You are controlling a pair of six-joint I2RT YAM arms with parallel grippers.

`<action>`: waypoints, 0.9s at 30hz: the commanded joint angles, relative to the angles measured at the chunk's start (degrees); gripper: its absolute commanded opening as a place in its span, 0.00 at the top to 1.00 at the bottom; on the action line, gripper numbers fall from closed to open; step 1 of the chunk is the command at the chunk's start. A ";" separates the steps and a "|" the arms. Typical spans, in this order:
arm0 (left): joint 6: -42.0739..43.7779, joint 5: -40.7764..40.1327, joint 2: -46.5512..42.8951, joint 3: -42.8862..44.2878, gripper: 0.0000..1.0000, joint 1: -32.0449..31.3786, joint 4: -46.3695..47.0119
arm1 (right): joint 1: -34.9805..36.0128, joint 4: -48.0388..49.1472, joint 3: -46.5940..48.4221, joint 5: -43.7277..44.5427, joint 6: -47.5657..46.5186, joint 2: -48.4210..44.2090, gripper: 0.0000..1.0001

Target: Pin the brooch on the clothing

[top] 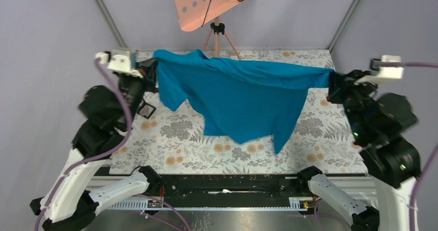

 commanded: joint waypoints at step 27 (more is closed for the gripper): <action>-5.64 16.10 38.70 12.07 1.00 0.18 6.50 | -24.40 4.67 -15.18 1.78 7.05 14.07 1.00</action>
